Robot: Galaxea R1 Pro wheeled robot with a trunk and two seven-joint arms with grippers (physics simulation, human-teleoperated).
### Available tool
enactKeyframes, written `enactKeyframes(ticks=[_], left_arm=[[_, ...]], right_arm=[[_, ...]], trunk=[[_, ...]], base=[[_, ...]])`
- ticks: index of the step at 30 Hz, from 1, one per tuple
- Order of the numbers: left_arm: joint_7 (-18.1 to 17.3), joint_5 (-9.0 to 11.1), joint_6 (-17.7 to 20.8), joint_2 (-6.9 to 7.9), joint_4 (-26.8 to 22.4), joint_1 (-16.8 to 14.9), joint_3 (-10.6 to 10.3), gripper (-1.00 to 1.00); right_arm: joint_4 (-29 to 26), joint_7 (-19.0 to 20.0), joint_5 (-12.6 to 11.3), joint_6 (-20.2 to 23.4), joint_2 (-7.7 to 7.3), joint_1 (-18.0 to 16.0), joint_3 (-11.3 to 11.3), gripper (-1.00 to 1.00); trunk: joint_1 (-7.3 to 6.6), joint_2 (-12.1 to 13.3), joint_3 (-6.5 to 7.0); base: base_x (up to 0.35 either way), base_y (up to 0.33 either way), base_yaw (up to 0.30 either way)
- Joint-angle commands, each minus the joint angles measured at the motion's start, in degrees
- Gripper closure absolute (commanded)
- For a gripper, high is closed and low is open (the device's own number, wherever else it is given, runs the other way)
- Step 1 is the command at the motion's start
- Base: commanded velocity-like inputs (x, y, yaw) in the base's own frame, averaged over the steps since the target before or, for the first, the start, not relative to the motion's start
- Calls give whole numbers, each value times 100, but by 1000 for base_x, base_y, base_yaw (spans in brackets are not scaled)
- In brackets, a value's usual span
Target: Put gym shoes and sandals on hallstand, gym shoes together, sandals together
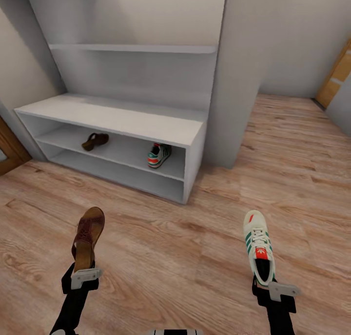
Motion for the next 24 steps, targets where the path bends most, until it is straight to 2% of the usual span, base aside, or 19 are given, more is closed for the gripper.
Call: enactKeyframes(ticks=[1, 10, 24], left_arm=[[3, -13, 1, 0, -1, 0, 0, 100], [4, -13, 2, 0, -1, 0, 0, 100], [-1, -6, 6, 0, -1, -3, 7, 100]], right_arm=[[-1, -2, -4, -3, -1, 0, 1, 100], [-11, -2, -5, -3, -2, 0, 2, 100], [-25, -2, 1, -3, 2, 0, 3, 100]], trunk=[[0, 0, 0], [0, 0, 0], [0, 0, 0]], base=[[0, 0, -283], [0, 0, -240], [0, 28, -39]])
